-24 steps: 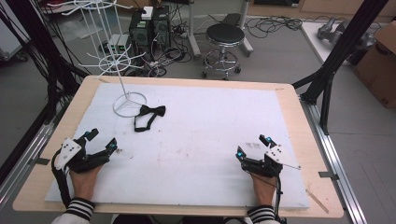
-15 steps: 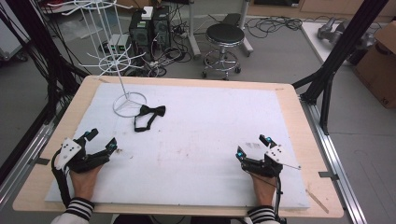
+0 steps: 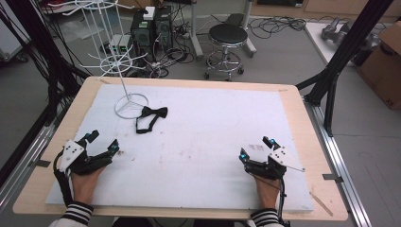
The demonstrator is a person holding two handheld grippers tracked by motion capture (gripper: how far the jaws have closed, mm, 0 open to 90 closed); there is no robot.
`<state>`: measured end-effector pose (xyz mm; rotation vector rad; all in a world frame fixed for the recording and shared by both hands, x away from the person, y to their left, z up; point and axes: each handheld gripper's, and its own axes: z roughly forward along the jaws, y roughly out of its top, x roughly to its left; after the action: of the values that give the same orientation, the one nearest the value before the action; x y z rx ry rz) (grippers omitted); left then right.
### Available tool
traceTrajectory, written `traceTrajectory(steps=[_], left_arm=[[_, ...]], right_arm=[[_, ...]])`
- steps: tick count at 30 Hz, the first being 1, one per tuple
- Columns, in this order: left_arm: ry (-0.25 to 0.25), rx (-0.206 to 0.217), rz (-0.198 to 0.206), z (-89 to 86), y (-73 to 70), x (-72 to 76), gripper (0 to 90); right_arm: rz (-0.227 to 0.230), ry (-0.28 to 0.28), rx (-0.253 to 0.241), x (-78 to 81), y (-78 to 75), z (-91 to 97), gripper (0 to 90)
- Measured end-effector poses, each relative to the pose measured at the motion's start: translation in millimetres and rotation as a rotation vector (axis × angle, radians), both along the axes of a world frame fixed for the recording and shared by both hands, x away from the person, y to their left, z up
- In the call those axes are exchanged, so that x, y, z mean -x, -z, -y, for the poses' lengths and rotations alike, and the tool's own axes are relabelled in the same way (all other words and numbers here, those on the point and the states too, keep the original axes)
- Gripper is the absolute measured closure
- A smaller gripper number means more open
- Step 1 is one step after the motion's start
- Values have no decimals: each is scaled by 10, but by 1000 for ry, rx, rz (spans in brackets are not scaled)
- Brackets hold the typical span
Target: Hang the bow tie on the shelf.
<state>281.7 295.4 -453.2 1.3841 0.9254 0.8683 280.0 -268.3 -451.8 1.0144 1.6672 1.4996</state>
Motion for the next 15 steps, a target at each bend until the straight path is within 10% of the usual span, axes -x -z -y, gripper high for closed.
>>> traceTrajectory(steps=[15], left_arm=[[-3,-47,-60,0,-61,-70,161]], right_arm=[[0,2,-7,0,0,6,32]])
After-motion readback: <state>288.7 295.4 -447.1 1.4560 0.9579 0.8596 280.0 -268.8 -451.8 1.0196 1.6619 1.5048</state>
